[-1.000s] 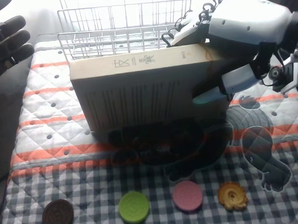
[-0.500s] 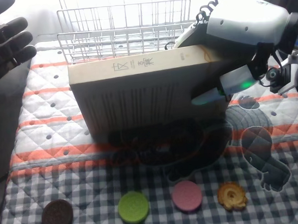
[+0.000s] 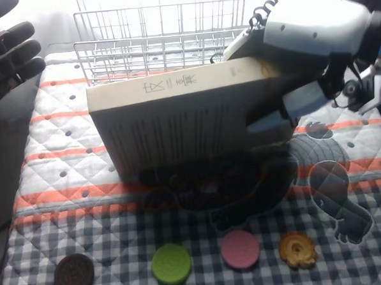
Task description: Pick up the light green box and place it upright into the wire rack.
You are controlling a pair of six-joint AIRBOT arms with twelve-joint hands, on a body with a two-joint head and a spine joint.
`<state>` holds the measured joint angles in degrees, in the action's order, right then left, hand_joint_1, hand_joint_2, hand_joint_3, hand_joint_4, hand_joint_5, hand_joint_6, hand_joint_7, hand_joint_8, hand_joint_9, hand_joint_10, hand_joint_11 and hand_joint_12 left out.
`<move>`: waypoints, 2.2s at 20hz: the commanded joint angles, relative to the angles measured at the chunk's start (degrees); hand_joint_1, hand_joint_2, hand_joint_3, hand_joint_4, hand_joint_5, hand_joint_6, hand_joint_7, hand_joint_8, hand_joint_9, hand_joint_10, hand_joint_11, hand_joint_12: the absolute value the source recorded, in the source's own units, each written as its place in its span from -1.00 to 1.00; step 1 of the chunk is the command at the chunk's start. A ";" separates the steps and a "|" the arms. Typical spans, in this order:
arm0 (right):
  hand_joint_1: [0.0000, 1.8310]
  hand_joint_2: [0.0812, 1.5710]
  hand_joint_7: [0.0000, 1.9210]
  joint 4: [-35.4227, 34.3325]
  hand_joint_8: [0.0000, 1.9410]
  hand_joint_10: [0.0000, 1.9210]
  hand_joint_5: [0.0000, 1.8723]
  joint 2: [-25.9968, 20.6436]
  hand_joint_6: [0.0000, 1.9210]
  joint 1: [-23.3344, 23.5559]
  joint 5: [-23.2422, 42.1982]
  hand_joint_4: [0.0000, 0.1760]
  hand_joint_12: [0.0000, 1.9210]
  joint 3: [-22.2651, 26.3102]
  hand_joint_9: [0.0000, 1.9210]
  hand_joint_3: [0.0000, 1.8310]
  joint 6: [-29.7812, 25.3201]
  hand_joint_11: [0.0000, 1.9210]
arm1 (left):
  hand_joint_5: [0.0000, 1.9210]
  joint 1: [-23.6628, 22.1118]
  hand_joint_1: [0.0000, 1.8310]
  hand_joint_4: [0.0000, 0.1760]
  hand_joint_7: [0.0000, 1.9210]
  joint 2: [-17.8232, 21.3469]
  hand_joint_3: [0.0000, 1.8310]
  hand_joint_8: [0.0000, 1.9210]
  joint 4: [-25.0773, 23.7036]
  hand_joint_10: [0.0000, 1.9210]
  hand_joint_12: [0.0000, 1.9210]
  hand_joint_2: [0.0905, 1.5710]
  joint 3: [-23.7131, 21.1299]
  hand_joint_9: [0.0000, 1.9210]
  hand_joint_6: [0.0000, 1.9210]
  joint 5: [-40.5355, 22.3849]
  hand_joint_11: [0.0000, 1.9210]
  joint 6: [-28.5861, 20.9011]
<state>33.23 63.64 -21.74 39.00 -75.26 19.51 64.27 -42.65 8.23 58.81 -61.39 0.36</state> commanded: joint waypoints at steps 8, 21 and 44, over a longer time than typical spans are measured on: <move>0.40 0.34 0.28 -3.23 -0.28 -0.84 -0.03 -2.38 -0.01 7.49 7.43 -1.00 -0.11 -0.47 0.61 -1.00 -0.18 0.46 | -0.60 -0.80 -0.35 0.67 -0.72 0.03 -1.00 -1.00 1.57 -1.00 -0.44 0.27 0.24 -0.80 -1.00 -7.60 -1.00 -0.36; 0.37 0.37 0.30 -0.49 -0.31 -0.91 -0.02 -2.65 -0.07 16.75 6.35 -1.00 0.02 -1.48 0.78 -1.00 -0.17 0.47 | -0.60 -0.82 -0.39 0.55 -0.72 0.03 -1.00 -1.00 1.55 -1.00 -0.52 0.28 0.17 -0.81 -1.00 -7.01 -1.00 -0.36; 0.41 0.33 0.28 -1.28 -0.23 -0.99 0.03 2.72 -0.15 19.23 -2.18 -1.00 -0.12 -8.95 0.79 -1.00 -0.16 0.52 | -0.59 -1.10 -0.37 0.63 -0.72 -0.23 -1.00 -1.00 1.00 -1.00 -0.48 0.27 -0.02 -0.80 -1.00 -6.96 -1.00 -0.36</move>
<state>34.70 66.76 -3.70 31.55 -84.12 19.49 63.90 -42.72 8.08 58.74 -61.21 0.36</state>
